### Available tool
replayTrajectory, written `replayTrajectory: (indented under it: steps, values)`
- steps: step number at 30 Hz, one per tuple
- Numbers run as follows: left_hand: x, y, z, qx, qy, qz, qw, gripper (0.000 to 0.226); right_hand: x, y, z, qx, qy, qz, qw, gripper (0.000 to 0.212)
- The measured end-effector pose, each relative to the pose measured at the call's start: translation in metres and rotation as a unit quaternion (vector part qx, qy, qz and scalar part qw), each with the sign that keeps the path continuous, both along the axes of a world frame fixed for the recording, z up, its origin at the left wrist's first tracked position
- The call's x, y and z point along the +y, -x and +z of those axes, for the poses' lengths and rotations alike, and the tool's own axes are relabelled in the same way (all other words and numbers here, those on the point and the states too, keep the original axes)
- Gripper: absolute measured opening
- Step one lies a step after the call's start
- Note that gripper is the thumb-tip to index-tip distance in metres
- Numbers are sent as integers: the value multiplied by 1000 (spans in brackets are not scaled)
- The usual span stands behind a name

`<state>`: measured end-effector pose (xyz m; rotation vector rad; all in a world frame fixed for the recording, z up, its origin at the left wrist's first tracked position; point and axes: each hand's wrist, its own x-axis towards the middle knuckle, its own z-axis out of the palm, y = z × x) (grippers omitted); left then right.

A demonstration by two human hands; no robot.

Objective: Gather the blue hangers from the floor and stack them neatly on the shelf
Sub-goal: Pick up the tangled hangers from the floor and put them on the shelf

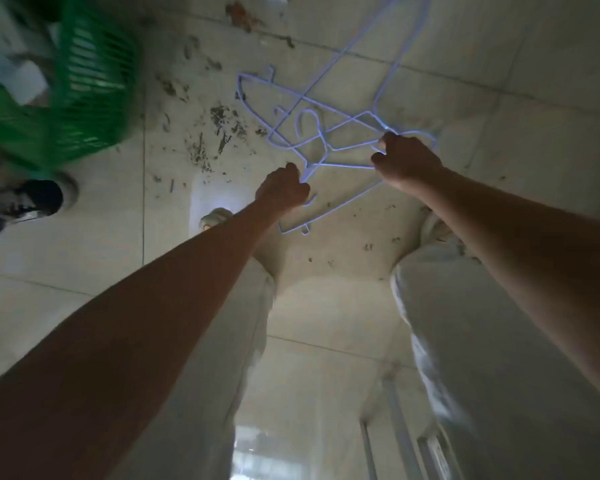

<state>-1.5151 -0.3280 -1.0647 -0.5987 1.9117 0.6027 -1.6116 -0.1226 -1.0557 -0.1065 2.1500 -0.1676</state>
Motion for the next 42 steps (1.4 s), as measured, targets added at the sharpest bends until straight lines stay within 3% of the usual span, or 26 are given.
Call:
replayTrajectory:
  steps: [5, 10, 13, 17, 20, 24, 27, 29, 32, 34, 39, 42]
  values:
    - [7, -24, -95, 9, 2, 43, 999, 50, -3, -17, -102, 12, 5, 129, 992, 41]
    - [16, -53, -136, 145, 54, 88, 984, 33, -14, -26, -150, 51, 23, 130, 990, 33]
    - [19, -56, -146, 155, 71, 92, 981, 15, -21, -36, -164, 79, 31, 77, 993, 24]
    - [25, -66, -145, 236, 82, 53, 967, 9, -29, -32, -155, 199, 9, -18, 980, 27]
    - [30, -69, -136, 277, 71, 174, 942, 5, -28, -18, -144, 177, 16, -135, 975, 29]
    - [36, -71, -109, 244, 42, 193, 949, 33, -14, -5, -115, 144, 33, -171, 974, 40]
    - [44, -75, -75, 210, -14, 248, 945, 52, 1, 1, -89, 20, 55, -235, 970, 77]
    - [55, -68, -47, 165, -47, 316, 933, 59, 9, -2, -65, -58, 81, -329, 939, 96]
    - [83, -55, 4, 10, -110, 416, 903, 61, 16, -16, -26, -98, 101, -423, 895, 93]
    - [105, -50, 41, -78, -158, 434, 884, 61, 20, -29, 1, -93, 111, -480, 865, 87]
    - [137, -44, 124, -159, -235, 449, 847, 59, 45, -43, 51, -115, 79, -589, 796, 81]
    - [142, -45, 152, -166, -257, 467, 830, 58, 55, -44, 70, -130, 83, -576, 803, 76]
